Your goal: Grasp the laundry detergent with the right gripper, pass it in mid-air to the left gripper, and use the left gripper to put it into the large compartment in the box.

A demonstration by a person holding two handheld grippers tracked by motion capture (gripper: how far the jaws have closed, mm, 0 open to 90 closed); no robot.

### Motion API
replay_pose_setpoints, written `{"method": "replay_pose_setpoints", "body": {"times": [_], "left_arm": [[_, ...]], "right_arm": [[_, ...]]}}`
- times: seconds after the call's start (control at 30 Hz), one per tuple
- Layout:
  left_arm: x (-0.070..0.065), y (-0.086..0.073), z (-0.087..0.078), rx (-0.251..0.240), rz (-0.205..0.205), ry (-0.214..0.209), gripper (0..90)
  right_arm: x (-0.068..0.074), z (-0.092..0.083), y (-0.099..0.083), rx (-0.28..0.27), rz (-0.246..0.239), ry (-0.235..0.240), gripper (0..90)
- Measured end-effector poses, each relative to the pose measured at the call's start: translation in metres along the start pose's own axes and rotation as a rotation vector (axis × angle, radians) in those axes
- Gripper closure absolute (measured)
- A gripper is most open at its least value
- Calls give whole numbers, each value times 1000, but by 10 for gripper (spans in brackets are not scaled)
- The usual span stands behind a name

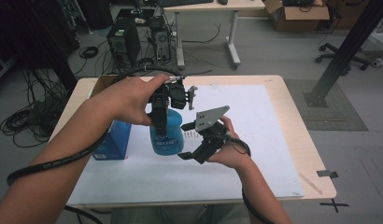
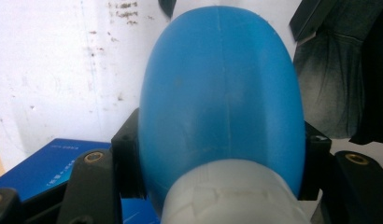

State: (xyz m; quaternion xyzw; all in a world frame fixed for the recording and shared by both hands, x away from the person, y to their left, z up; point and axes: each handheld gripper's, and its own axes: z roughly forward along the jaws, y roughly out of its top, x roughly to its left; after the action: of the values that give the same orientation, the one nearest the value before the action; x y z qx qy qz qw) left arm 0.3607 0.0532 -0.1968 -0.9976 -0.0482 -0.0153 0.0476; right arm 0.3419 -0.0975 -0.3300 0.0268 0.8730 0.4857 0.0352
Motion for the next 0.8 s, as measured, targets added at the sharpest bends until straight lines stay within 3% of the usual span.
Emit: {"method": "replay_pose_setpoints", "body": {"times": [0.33,0.6,0.77,0.8], "left_arm": [[5,-3,-3,-6,-20,-4,379],[12,-7,-10,-17,-145,-20,378],[15,-10,-14,-27,-203,-25,378],[16,-11,-16,-31,-236,-28,378]], "right_arm": [[3,-18,5,87,-25,-66,4],[1,-37,7,211,-52,-120,4],[-1,-48,6,252,-45,-133,4],[-1,-54,5,274,-45,-144,4]]}}
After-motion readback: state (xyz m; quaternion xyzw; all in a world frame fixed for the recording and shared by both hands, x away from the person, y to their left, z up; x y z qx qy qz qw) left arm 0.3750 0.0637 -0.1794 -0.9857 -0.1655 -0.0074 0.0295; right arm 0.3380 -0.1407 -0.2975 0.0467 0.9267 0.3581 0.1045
